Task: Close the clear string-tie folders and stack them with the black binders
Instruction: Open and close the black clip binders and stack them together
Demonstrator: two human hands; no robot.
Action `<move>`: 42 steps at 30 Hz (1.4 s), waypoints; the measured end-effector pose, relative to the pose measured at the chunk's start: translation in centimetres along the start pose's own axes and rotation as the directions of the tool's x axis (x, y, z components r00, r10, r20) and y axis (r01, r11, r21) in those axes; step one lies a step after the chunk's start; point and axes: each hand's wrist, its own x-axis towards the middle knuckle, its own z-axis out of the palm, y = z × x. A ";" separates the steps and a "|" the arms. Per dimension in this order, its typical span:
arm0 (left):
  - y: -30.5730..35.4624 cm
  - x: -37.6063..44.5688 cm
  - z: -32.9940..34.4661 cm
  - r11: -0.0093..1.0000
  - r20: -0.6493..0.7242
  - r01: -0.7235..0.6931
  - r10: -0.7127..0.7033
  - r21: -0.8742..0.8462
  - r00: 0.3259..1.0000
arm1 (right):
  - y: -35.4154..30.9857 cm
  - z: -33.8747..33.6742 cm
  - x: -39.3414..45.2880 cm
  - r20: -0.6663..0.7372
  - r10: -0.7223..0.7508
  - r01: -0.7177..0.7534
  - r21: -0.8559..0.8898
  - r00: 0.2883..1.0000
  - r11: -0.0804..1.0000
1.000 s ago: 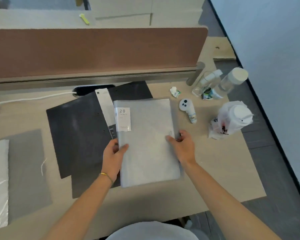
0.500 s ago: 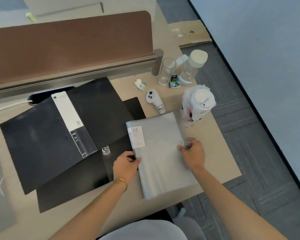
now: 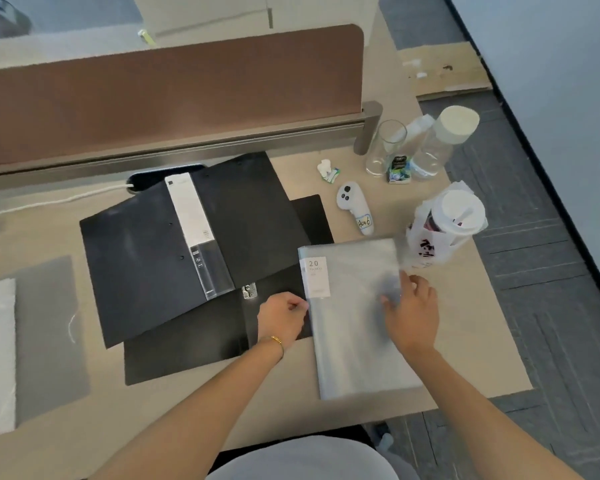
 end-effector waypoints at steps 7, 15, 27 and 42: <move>0.6 0.5 -8.8 0.954 -0.170 -0.018 -0.035 -0.300 0.985 | -13.0 0.4 1.6 0.082 -0.311 0.305 0.082 0.947 0.949; -4.2 2.7 -18.9 0.994 -0.333 0.039 -0.071 -0.100 0.940 | -25.7 3.5 1.9 0.294 -0.443 0.418 0.146 0.847 0.896; -7.5 6.8 -17.4 0.660 0.039 -0.176 0.217 0.731 0.975 | -29.6 6.8 3.3 0.503 -0.365 0.381 0.076 0.784 0.922; -7.9 3.4 -17.5 0.708 -0.032 -0.193 0.291 0.679 0.956 | -29.6 5.0 2.8 0.484 -0.376 0.309 0.216 0.790 0.926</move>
